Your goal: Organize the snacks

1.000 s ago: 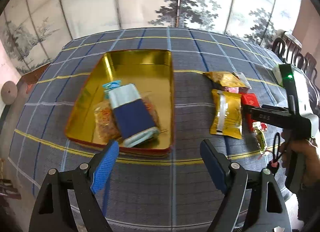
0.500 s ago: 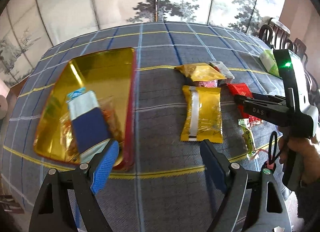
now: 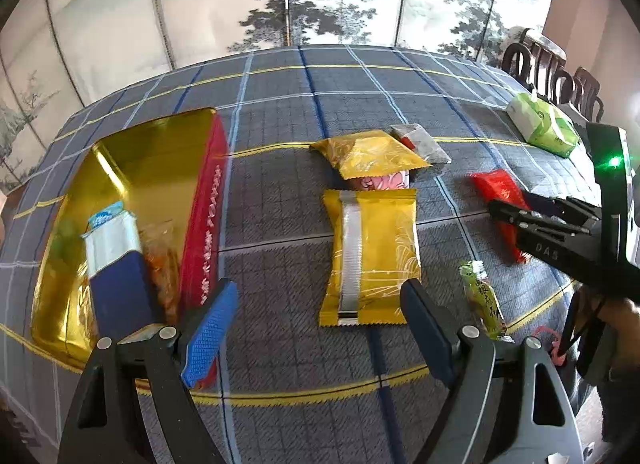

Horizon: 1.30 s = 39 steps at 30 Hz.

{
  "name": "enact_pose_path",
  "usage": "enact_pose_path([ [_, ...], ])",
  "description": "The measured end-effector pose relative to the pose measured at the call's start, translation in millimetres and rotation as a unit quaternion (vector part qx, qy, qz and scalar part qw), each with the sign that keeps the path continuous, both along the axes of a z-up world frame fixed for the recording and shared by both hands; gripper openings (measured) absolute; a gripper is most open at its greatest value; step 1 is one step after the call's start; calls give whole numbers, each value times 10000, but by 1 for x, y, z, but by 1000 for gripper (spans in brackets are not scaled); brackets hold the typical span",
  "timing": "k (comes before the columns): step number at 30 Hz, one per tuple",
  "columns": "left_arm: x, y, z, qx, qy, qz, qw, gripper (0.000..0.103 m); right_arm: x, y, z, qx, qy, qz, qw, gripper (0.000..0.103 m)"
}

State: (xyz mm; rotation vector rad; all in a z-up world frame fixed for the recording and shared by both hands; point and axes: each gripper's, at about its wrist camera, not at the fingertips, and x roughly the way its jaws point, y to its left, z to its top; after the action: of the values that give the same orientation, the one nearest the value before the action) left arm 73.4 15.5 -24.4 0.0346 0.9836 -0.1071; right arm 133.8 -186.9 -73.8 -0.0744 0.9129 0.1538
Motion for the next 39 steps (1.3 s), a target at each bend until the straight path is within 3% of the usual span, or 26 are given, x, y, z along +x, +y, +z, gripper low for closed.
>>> enact_pose_path([
  [14, 27, -39, -16, 68, 134, -382, 9992, 87, 1, -14, -4, 32, -190, -230, 9995, 49],
  [24, 46, -38, -30, 215, 283, -112, 9993, 86, 1, -13, -3, 22, -187, -223, 9996, 50],
  [28, 48, -35, -35, 192, 345, -47, 9992, 78, 1, -13, -3, 20, -187, -224, 9996, 50],
  [30, 49, -32, -38, 55, 442, -17, 9990, 66, 1, -13, -3, 23, -186, -225, 9996, 50],
  [33, 47, -30, -38, 71, 415, -6, 9991, 58, 1, -13, -3, 20, -186, -224, 9996, 50],
  [39, 42, -26, -37, 48, 353, -28, 9994, 50, 1, -13, -3, 18, -186, -225, 9996, 50],
])
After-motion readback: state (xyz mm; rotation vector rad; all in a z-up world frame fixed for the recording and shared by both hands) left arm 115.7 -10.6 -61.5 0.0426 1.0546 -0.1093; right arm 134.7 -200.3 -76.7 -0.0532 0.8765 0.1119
